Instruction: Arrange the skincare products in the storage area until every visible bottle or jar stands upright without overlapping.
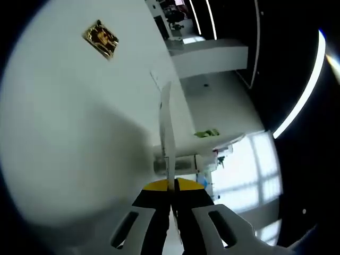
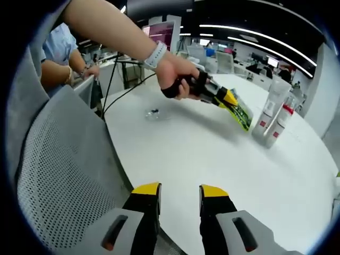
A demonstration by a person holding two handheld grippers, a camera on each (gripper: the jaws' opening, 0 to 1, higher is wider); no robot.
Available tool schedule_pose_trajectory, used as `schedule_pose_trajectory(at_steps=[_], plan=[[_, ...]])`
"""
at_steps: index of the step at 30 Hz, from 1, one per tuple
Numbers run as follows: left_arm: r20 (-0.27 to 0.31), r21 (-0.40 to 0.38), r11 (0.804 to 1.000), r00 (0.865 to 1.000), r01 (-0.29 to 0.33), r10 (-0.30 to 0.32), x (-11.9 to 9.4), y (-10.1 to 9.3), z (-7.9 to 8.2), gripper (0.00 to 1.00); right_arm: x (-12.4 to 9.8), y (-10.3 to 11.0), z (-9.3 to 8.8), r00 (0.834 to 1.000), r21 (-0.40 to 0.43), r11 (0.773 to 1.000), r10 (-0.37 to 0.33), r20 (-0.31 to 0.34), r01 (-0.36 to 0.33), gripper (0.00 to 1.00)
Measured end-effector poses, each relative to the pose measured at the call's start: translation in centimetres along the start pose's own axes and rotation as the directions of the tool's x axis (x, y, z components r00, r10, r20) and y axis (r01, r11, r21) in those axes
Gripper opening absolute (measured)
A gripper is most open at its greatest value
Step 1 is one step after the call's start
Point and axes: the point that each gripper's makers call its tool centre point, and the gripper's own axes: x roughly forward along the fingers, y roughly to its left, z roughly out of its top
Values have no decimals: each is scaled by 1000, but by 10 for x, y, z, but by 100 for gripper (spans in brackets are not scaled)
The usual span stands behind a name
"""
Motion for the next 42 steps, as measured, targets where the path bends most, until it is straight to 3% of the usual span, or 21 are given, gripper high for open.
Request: schedule_pose_trajectory(at_steps=[4, 8, 10, 13, 19, 22, 24, 25, 26, 27, 29, 30, 32, 34, 36, 38, 40, 42], plan=[[-61, 67, 995, 995, -76, 80, 7, 9, -7, 0, 1, 0, -1, 1000, -6, 1000, 0, -6, 0, 26], [-80, 147, 979, 985, -141, 154, 14, 17, -3, 0, 1, 1, -1, 1000, -10, 1000, 1, -8, -1, 25], [-87, 149, 977, 982, -153, 167, 15, 16, -3, 0, 1, 1, -2, 1000, -10, 1000, 1, -12, -1, 25], [-84, 214, 952, 967, -217, 240, 14, 25, -1, 0, 1, 0, -3, 1000, -12, 1000, -1, -13, 1, 25], [-44, 309, 911, 952, -275, 303, 14, 27, 4, 5, 1, 1, -2, 1000, -16, 1000, 2, -10, -2, 25], [-32, 339, 892, 944, -299, 329, 13, 27, 3, 17, 1, 2, -2, 1000, -21, 1000, 7, -12, -7, 25], [-27, 377, 873, 939, -309, 344, 13, 28, 3, 26, 1, 3, -1, 1000, -24, 1000, 10, -7, -10, 25], [-29, 412, 865, 945, -287, 327, 14, 25, 3, 28, 1, 2, -2, 1000, -31, 1000, 5, -11, -5, 25], [-17, 444, 842, 937, -305, 349, 12, 28, 4, 30, 1, 1, -2, 1000, -33, 999, 3, -12, -3, 25], [-1, 507, 803, 932, -313, 364, 12, 29, 6, 31, 1, 2, -3, 1000, -32, 999, 4, -16, -5, 25], [20, 558, 757, 918, -339, 396, 9, 32, 6, 32, 1, 3, -3, 1000, -42, 999, 11, -22, -12, 23], [13, 547, 765, 917, -340, 398, 9, 31, 3, 33, 1, 4, -4, 1000, -47, 999, 14, -25, -15, 23], [26, 561, 749, 911, -354, 411, 8, 32, 3, 37, 2, 6, -4, 1000, -58, 998, 19, -24, -21, 22], [47, 594, 717, 905, -366, 423, 5, 32, 6, 44, 2, 5, -5, 999, -67, 998, 18, -27, -20, 23], [76, 636, 669, 894, -384, 442, 1, 35, 11, 48, 2, 5, -5, 999, -66, 998, 19, -28, -20, 23], [67, 634, 668, 888, -390, 455, -1, 38, 8, 49, 2, 5, -6, 999, -72, 997, 21, -34, -23, 23], [63, 641, 667, 892, -380, 447, -3, 35, 7, 49, 2, 8, -6, 999, -76, 997, 30, -33, -32, 23], [80, 662, 641, 887, -389, 455, -7, 34, 9, 49, 2, 8, -6, 999, -89, 995, 30, -36, -33, 23]])
